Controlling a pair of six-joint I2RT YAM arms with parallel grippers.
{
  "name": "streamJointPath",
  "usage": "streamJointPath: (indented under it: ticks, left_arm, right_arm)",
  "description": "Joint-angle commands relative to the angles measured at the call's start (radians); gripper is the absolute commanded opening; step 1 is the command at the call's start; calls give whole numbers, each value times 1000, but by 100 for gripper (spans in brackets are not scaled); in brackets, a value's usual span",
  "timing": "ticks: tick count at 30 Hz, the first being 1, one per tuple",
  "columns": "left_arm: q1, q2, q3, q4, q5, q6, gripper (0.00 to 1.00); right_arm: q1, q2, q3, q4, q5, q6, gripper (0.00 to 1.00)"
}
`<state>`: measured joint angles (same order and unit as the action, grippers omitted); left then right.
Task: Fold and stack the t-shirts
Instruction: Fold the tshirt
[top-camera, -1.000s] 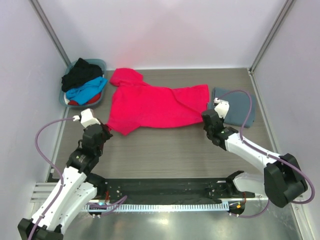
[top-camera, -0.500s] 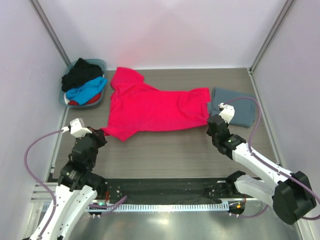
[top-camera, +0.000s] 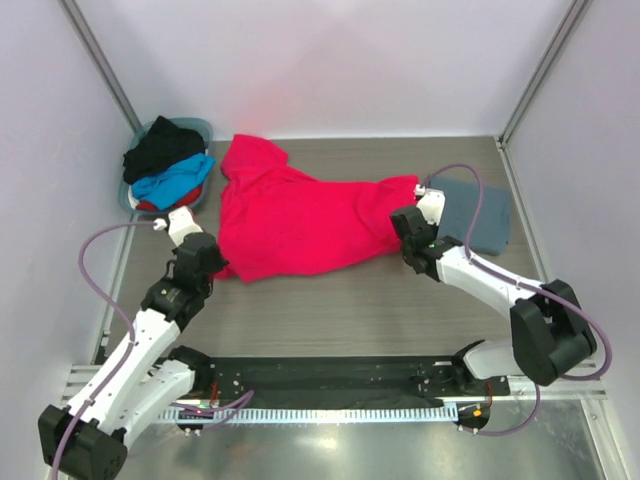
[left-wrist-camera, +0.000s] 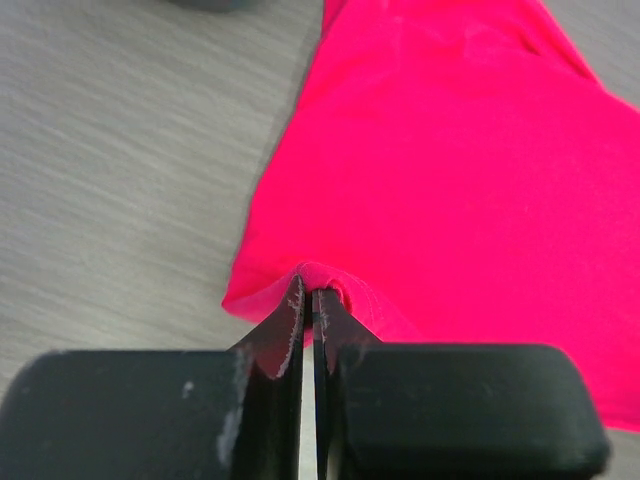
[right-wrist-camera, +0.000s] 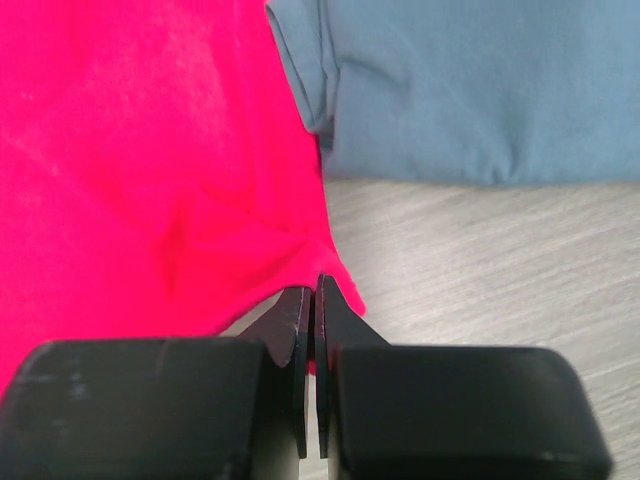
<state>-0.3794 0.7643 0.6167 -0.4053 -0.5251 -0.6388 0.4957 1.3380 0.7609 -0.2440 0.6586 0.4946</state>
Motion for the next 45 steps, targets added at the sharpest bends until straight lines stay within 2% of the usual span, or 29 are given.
streamJointPath:
  ticks: [1, 10, 15, 20, 29, 35, 45]
  left_arm:
    - [-1, 73, 80, 108, -81, 21, 2]
    - [20, 337, 199, 152, -128, 25, 0]
    - [88, 455, 276, 163, -109, 4, 0]
    - [154, 490, 302, 192, -49, -25, 0]
    - [158, 564, 359, 270, -6, -16, 0]
    - [160, 651, 442, 249, -33, -10, 0]
    - [171, 702, 500, 260, -50, -25, 0]
  right_arm:
    - [-6, 79, 113, -18, 72, -31, 1]
    - [-63, 206, 232, -38, 49, -56, 1]
    - [-103, 262, 268, -41, 3, -48, 1]
    - [-120, 331, 301, -31, -19, -39, 1]
    - [-143, 421, 353, -14, -50, -27, 1]
    - [-148, 434, 370, -1, -59, -24, 1]
    - [-154, 473, 414, 8, -76, -19, 1]
